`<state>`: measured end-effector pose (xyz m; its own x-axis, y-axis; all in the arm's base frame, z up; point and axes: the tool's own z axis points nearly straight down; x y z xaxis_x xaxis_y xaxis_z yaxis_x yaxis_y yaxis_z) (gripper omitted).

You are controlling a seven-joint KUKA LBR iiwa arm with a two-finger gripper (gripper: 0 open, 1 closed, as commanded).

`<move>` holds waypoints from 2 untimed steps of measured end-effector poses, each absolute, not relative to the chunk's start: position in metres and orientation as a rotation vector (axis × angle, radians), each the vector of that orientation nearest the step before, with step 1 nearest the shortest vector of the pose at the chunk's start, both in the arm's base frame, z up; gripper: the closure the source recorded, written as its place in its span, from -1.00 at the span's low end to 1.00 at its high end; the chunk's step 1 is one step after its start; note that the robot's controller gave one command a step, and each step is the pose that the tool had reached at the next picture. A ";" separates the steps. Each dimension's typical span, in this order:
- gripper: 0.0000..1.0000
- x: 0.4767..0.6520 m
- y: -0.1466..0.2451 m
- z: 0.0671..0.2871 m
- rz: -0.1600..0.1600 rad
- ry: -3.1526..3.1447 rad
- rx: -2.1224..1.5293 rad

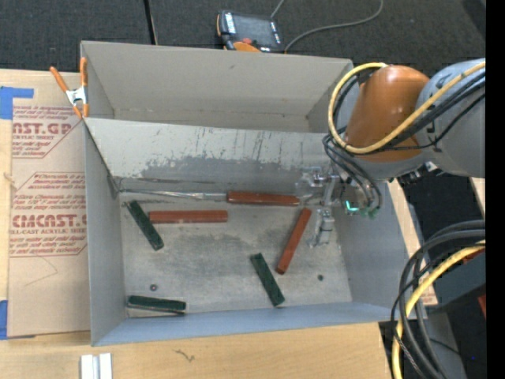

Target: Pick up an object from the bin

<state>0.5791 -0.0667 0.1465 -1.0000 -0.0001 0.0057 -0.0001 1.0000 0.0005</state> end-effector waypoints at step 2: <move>-1.00 0.518 -0.042 0.070 -0.001 -3.140 -0.031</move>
Offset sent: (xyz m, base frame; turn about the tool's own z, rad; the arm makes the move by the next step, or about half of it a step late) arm -0.0131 0.0317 -0.0765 -0.0177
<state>0.5184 -0.0416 0.0699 -0.9998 0.0198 0.0015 0.0198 0.9998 0.0007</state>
